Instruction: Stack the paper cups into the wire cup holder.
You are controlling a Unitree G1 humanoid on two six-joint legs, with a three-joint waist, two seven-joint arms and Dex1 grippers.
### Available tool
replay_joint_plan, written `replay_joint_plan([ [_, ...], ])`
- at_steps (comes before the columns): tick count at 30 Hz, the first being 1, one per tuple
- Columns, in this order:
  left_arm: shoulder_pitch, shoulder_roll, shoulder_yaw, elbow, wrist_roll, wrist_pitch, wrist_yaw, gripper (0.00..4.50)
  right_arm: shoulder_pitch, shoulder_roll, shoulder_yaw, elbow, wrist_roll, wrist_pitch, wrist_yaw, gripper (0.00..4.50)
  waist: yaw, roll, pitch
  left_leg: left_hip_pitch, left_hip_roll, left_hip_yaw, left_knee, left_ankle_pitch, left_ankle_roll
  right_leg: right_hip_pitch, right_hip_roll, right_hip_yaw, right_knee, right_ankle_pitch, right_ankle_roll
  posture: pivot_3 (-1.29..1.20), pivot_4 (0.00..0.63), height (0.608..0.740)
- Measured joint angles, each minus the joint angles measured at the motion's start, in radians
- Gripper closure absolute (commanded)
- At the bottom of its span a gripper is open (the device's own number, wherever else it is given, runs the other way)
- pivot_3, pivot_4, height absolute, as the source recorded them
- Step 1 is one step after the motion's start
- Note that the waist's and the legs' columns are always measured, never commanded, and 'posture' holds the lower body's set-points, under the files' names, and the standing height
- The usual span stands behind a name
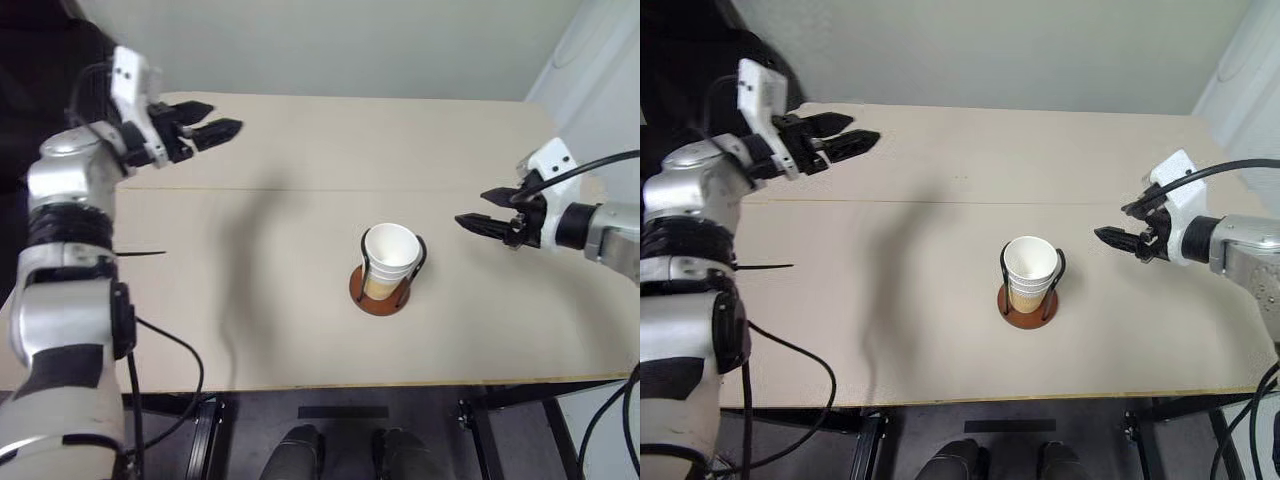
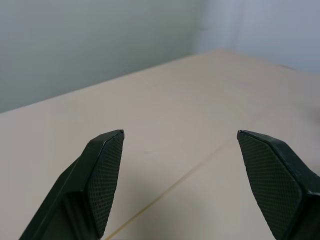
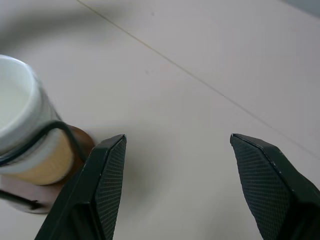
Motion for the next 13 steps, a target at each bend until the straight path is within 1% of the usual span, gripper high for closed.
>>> replay_joint_plan([
  [3,0.097,0.036,0.042,-0.103,0.002,0.048,0.055,0.64,-0.026,0.023,0.035,0.019,-0.030,-0.013,0.015,1.16,-0.001,0.000,0.000,0.000,0.001,-0.001,0.001,0.001,-0.001,0.000,0.001,0.000,0.000,0.001,-0.001,0.00,0.150,0.740],
  [5,0.131,0.044,0.069,-0.156,0.001,0.071,0.083,0.64,-0.051,0.027,0.050,0.036,-0.053,-0.035,0.034,1.16,0.001,0.000,0.000,0.000,0.001,-0.003,0.002,0.001,-0.001,0.001,0.000,-0.001,0.000,0.001,-0.002,0.00,0.150,0.740],
  [9,0.185,0.065,0.118,-0.252,-0.003,0.124,0.125,0.64,-0.064,0.042,0.060,0.054,-0.089,-0.057,0.052,1.16,0.001,0.000,0.000,0.002,0.001,-0.003,0.004,0.001,-0.001,0.004,0.000,-0.001,0.000,0.002,-0.003,0.00,0.150,0.740],
  [13,0.210,0.067,0.125,-0.318,-0.003,0.162,0.135,0.64,-0.065,0.077,0.062,0.070,-0.104,-0.070,0.061,1.16,0.001,0.000,0.000,0.007,0.001,-0.003,0.003,0.001,-0.001,0.009,0.000,-0.001,0.000,0.002,-0.003,0.00,0.150,0.740],
])
